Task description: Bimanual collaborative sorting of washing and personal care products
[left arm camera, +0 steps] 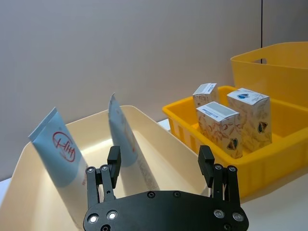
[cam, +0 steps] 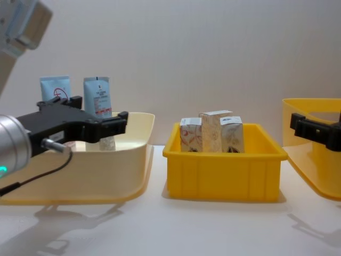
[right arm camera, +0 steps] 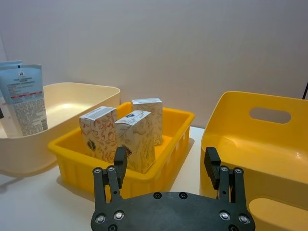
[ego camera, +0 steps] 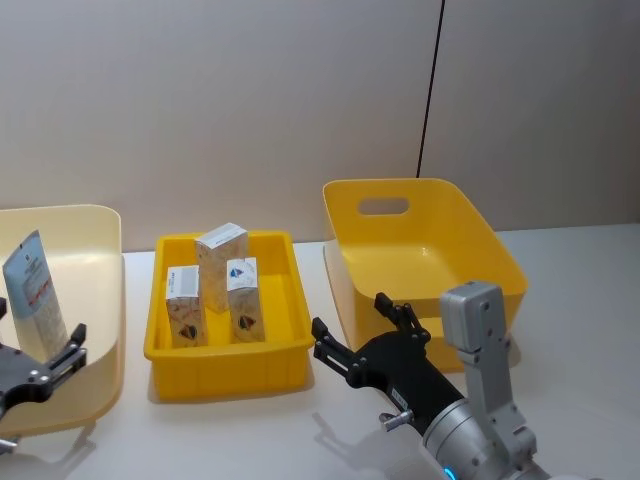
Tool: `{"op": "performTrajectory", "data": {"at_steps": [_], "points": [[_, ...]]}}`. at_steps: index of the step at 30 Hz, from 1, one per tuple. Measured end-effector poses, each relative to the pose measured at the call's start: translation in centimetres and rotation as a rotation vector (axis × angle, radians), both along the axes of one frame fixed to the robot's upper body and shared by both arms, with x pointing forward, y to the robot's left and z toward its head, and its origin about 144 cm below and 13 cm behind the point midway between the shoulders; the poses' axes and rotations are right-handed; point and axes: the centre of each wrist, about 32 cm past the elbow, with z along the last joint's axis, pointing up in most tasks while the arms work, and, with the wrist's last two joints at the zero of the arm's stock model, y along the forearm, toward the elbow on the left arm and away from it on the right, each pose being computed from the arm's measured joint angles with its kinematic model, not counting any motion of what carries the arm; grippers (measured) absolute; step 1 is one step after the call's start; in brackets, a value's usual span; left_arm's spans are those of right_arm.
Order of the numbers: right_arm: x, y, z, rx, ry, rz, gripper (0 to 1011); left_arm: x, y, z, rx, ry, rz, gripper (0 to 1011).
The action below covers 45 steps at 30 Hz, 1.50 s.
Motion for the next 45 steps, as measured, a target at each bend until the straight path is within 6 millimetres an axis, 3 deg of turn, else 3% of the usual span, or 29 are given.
{"op": "performTrajectory", "data": {"at_steps": [12,19,45], "points": [[0.0,0.0,0.0,0.0,0.0,0.0,1001,0.6,2.2,0.1,-0.059,0.041,0.004,1003],[0.0,0.0,0.0,0.0,0.0,0.0,1001,2.0,2.7,-0.1,-0.098,0.091,-0.007,1003],[0.0,0.0,0.0,0.0,0.0,0.0,1001,7.5,1.7,0.2,-0.145,0.146,-0.052,1002]]}}
